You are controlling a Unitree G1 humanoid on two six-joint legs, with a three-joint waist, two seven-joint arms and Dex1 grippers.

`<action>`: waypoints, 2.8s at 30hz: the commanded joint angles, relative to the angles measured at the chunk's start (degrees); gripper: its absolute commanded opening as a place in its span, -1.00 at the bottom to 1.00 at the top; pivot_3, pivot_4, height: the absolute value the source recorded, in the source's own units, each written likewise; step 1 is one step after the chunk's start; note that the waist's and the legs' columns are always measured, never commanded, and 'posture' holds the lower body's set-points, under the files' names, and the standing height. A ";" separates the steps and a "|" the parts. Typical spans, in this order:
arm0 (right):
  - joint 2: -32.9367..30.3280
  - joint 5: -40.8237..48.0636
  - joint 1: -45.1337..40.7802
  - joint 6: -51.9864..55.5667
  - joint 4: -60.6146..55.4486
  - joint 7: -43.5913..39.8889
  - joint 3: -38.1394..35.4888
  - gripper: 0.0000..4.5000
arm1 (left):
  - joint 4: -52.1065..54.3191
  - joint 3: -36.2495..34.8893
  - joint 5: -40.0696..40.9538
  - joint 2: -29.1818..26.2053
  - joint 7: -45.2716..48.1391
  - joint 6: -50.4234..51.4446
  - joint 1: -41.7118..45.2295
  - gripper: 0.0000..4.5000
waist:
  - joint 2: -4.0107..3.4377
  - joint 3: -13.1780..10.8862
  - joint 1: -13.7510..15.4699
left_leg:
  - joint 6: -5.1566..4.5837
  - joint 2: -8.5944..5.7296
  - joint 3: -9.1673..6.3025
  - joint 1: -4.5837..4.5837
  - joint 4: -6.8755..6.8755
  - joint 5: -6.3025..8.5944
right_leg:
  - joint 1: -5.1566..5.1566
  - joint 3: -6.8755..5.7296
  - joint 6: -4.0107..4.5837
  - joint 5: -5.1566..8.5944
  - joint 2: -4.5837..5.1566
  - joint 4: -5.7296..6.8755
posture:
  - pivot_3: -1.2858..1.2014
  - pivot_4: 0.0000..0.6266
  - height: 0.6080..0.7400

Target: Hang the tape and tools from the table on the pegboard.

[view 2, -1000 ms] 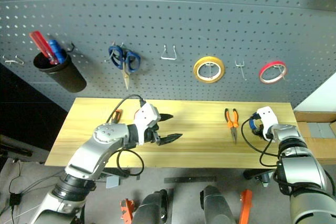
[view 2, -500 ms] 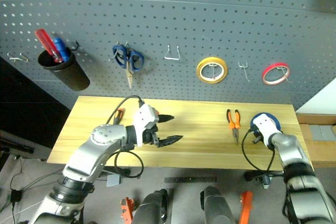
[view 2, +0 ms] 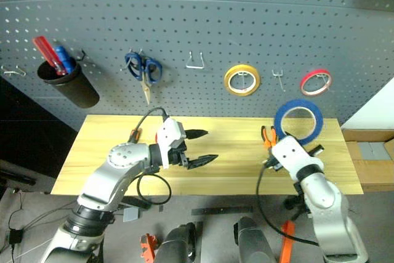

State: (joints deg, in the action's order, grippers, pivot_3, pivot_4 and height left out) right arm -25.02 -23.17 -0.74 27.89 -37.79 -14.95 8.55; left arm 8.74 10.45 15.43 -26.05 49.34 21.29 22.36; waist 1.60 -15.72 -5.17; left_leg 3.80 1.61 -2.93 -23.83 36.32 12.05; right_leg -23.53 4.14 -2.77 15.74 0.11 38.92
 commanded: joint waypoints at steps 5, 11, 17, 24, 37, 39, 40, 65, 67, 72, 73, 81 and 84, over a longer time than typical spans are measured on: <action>1.91 1.78 -12.51 -4.60 11.25 1.48 -2.56 -0.82 | 0.26 -2.96 1.79 2.77 -1.26 -2.86 2.80 0.84 | 0.01 0.00 0.07 | -0.01 -0.02 -0.02 -0.06 -0.01 0.01 | 0.00 -0.03 0.07 -0.04 0.02 -0.04 | -0.08 -0.27 1.00; 1.99 6.37 -20.76 -11.53 27.51 3.42 -7.05 -0.82 | 1.03 -3.96 3.12 4.18 -1.69 -3.22 2.55 0.84 | 0.01 0.00 0.11 | -0.02 -0.03 -0.04 -0.06 -0.03 0.01 | 0.00 -0.06 0.29 -0.17 0.03 -0.01 | -0.06 -0.27 1.00; 4.05 10.91 -22.37 -16.11 34.15 2.18 -7.33 -0.82 | 0.59 -5.00 2.80 4.57 -3.51 -3.42 1.53 0.84 | 0.01 0.00 0.15 | -0.03 -0.03 -0.04 -0.06 -0.05 0.02 | 0.00 -0.05 0.32 -0.19 0.04 0.02 | -0.06 -0.27 1.00; 7.66 12.15 -14.09 -10.21 26.46 1.68 -5.70 0.05 | -2.30 -3.80 0.16 -0.67 0.31 -5.74 0.44 0.84 | 0.01 0.00 0.16 | -0.03 -0.02 -0.08 -0.04 -0.08 0.02 | -0.01 -0.07 0.32 -0.19 0.03 0.05 | -0.07 -0.26 1.00; 22.85 18.33 -25.15 23.48 36.73 11.57 -16.58 0.98 | -15.11 -1.21 -6.71 -13.02 14.19 -18.51 2.30 0.84 | 0.07 0.03 -0.19 | -0.04 0.05 -0.02 0.00 -0.03 -0.03 | -0.06 -0.06 0.44 -0.26 -0.01 0.10 | -0.06 -0.25 1.00; 22.31 19.63 -29.74 23.05 44.72 13.27 -19.78 0.98 | -15.33 -1.21 -6.59 -12.65 14.84 -18.50 2.70 0.84 | 0.07 0.03 0.06 | -0.05 0.04 -0.08 -0.03 -0.09 -0.02 | -0.05 -0.12 0.45 -0.26 -0.01 0.08 | -0.06 -0.26 1.00; 21.64 19.94 -31.60 22.32 48.35 13.70 -20.39 0.98 | -15.35 -1.20 -6.58 -12.50 15.13 -18.50 2.83 0.84 | 0.07 0.03 0.10 | -0.06 0.02 -0.07 -0.04 -0.12 -0.02 | -0.06 -0.12 0.46 -0.26 0.01 0.06 | -0.06 -0.26 1.00; 14.11 25.30 -49.26 3.19 96.84 13.55 -20.49 0.06 | -13.74 -3.57 -3.99 -10.48 13.59 -16.97 1.60 0.84 | 0.18 0.22 -0.32 | -0.09 0.00 0.02 -0.49 -0.11 -0.04 | -0.52 -0.09 0.55 -0.36 0.04 0.17 | -0.04 -0.34 1.00; 14.41 25.53 -48.70 3.44 94.12 13.35 -20.15 0.06 | -13.24 -4.57 -2.99 -9.96 12.89 -16.38 0.95 0.84 | 0.17 0.22 -0.35 | -0.09 0.01 0.02 -0.49 -0.09 -0.04 | -0.53 -0.09 0.55 -0.37 0.04 0.18 | -0.04 -0.34 1.00; 16.71 26.84 -38.82 13.82 64.77 11.05 -15.80 0.06 | -10.59 -8.76 1.09 -9.36 10.80 -14.37 -2.21 0.84 | 0.16 0.22 -0.31 | -0.09 0.04 -0.01 -0.55 -0.13 -0.04 | -0.59 -0.10 0.55 -0.37 0.04 0.18 | -0.04 -0.31 1.00; 17.43 27.59 -35.40 17.62 55.75 10.73 -14.60 0.06 | -9.84 -9.63 1.98 -9.43 10.57 -13.98 -3.08 0.84 | 0.15 0.22 -0.25 | -0.10 0.06 -0.02 -0.57 -0.15 -0.04 | -0.63 -0.10 0.55 -0.37 0.04 0.18 | -0.04 -0.30 1.00; 24.76 33.06 -15.98 33.14 4.88 11.43 -4.20 0.06 | -3.74 -16.84 8.56 -9.46 7.90 -11.06 -9.23 0.84 | 0.13 0.21 -0.21 | -0.09 0.11 -0.14 -0.76 -0.10 -0.04 | -0.82 -0.15 0.54 -0.36 0.02 0.21 | -0.05 -0.24 1.00; 26.67 33.61 -18.70 33.88 -2.52 12.02 -1.79 0.05 | -2.39 -19.71 11.65 -8.85 5.83 -9.04 -9.59 0.84 | 0.13 0.21 -0.13 | -0.09 0.10 -0.16 -0.76 0.09 -0.06 | -0.75 -0.16 0.52 -0.35 0.00 0.21 | -0.05 -0.23 1.00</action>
State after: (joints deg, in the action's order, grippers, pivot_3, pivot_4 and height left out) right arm 1.24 9.61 -17.03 62.16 -34.14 -3.30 6.15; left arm 3.34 -6.55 24.53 -35.20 56.47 11.50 12.61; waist 1.73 -15.51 -5.30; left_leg 3.71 1.72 -3.09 -24.59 36.48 11.99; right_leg -24.25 3.98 -2.28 15.39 0.11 39.12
